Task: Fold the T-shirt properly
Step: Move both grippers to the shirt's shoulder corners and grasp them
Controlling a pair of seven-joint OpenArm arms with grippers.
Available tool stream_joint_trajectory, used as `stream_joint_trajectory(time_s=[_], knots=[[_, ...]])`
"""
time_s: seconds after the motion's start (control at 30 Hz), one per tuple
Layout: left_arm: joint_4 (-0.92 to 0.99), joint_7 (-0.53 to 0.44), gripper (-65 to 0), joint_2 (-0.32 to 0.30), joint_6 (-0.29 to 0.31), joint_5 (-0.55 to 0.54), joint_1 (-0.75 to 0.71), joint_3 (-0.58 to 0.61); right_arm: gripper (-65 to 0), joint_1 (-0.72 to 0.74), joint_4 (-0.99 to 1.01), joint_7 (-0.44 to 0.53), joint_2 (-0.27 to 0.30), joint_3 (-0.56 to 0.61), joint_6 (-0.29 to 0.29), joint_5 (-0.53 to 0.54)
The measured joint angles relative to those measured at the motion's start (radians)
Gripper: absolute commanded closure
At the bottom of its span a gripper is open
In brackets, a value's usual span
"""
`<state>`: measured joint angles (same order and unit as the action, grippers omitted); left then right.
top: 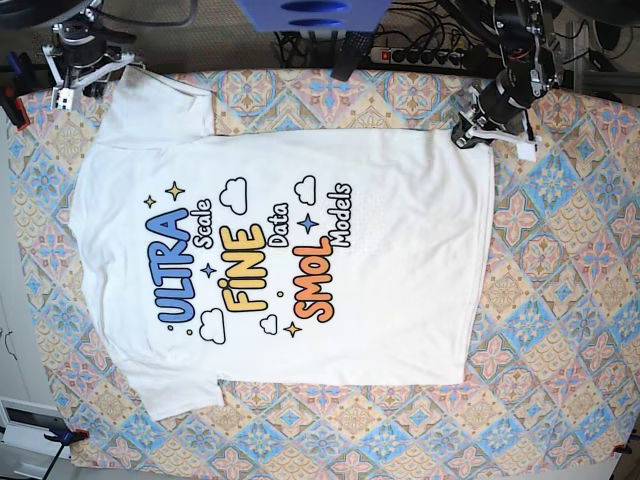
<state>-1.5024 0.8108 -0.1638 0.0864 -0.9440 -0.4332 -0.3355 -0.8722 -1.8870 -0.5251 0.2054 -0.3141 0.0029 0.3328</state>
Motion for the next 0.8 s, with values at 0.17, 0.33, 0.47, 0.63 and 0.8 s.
stream_joint_trajectory(time_s=[0.17, 0.33, 0.47, 0.63, 0.8], knots=[[0.000, -0.007, 0.0, -0.002, 0.000, 0.001, 0.000, 0.000, -20.2, -0.012, 0.005, -0.029, -0.006, -0.001, -0.003, -0.001], [0.000, -0.014, 0.0, -0.003, 0.001, 0.000, -0.019, -0.001, -26.4, 0.043, 0.004, -0.027, 0.001, -0.001, 0.000, 0.003], [0.000, -0.014, 0.0, -0.005, 0.001, 0.000, -0.019, -0.001, -27.6, 0.068, 0.010, -0.115, -0.006, -0.001, -0.008, 0.052], [0.000, -0.006, 0.0, -0.014, 0.001, 0.000, -0.019, 0.000, -27.6, 0.169, 0.031, -0.153, -0.003, -0.002, 0.000, 0.170], [0.000, -0.008, 0.0, -0.024, 0.005, 0.000, -0.019, -0.001, -28.3, 0.202, 0.105, -0.173, -0.005, -0.002, -0.011, 0.192]])
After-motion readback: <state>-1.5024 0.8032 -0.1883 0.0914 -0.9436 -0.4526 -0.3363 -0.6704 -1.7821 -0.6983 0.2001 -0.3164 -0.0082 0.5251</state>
